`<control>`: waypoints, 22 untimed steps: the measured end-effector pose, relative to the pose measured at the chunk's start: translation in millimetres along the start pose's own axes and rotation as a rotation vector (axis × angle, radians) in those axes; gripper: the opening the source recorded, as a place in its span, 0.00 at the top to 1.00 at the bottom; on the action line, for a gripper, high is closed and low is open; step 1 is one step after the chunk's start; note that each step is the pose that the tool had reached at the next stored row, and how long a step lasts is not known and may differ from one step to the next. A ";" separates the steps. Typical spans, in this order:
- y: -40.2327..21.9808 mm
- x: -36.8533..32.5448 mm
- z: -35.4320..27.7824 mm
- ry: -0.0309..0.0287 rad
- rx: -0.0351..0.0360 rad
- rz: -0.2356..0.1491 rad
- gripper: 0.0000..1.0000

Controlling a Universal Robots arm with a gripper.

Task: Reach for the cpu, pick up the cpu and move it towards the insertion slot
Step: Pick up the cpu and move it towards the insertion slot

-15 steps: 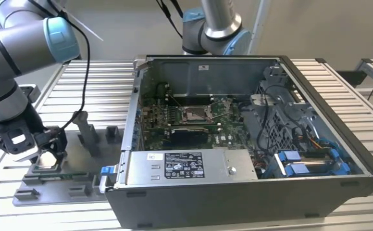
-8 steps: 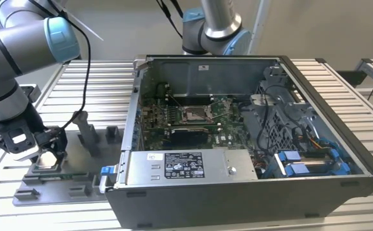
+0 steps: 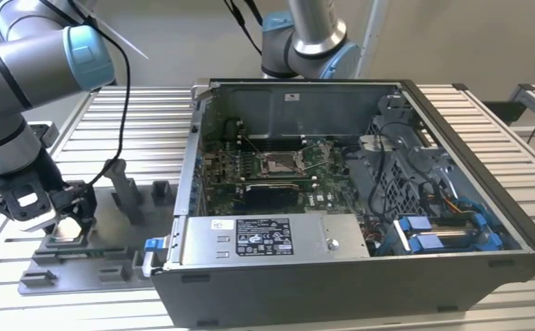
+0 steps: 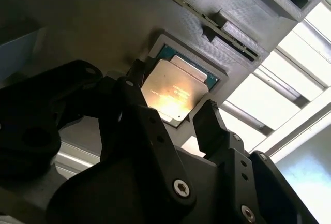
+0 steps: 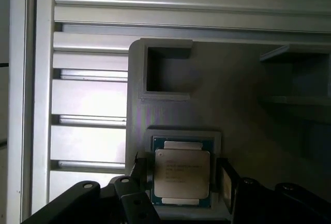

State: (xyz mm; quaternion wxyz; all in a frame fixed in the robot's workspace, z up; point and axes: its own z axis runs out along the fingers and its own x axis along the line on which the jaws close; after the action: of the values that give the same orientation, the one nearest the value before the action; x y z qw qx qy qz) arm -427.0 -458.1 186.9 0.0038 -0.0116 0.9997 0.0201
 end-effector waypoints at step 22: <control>0.1 0.0 -3.7 0.0015 -0.0001 0.000 1.00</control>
State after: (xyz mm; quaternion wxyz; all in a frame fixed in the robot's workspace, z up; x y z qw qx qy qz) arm -427.0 -458.1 190.7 0.0030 -0.0115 0.9997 0.0202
